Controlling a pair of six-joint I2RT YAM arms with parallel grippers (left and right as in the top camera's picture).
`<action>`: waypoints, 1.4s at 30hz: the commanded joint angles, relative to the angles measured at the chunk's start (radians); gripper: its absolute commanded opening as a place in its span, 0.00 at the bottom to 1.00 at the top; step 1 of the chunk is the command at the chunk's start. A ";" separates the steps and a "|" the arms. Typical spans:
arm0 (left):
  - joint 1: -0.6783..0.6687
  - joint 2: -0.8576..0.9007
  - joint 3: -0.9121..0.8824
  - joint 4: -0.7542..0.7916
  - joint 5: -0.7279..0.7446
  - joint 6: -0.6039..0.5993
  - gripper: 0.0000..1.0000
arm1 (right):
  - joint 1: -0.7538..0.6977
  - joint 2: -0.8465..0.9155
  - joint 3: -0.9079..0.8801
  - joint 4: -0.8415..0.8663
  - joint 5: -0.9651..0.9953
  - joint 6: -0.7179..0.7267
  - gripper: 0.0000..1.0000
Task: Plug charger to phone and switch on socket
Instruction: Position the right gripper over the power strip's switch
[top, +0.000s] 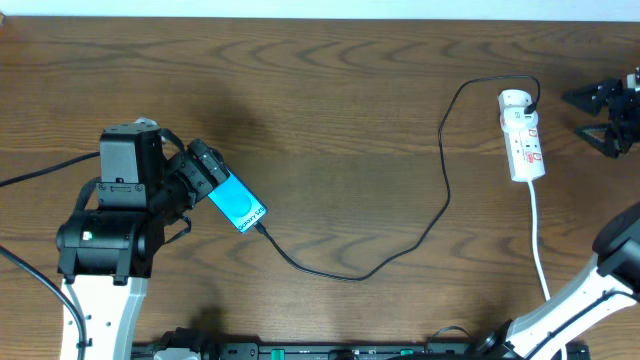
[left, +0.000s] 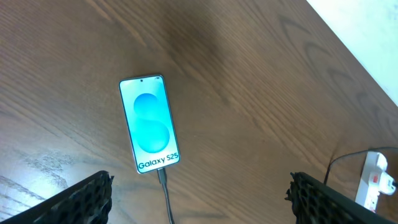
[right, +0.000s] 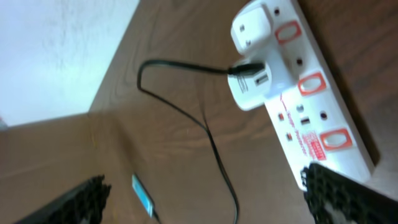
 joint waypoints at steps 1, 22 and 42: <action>0.005 -0.009 0.023 -0.002 -0.017 0.010 0.91 | 0.026 0.069 0.093 -0.058 0.009 -0.064 0.99; 0.005 -0.009 0.023 0.003 -0.018 0.014 0.91 | 0.086 0.206 0.217 -0.002 0.161 0.008 0.99; 0.005 -0.009 0.023 0.005 -0.017 0.029 0.91 | 0.148 0.249 0.217 0.035 0.195 0.002 0.99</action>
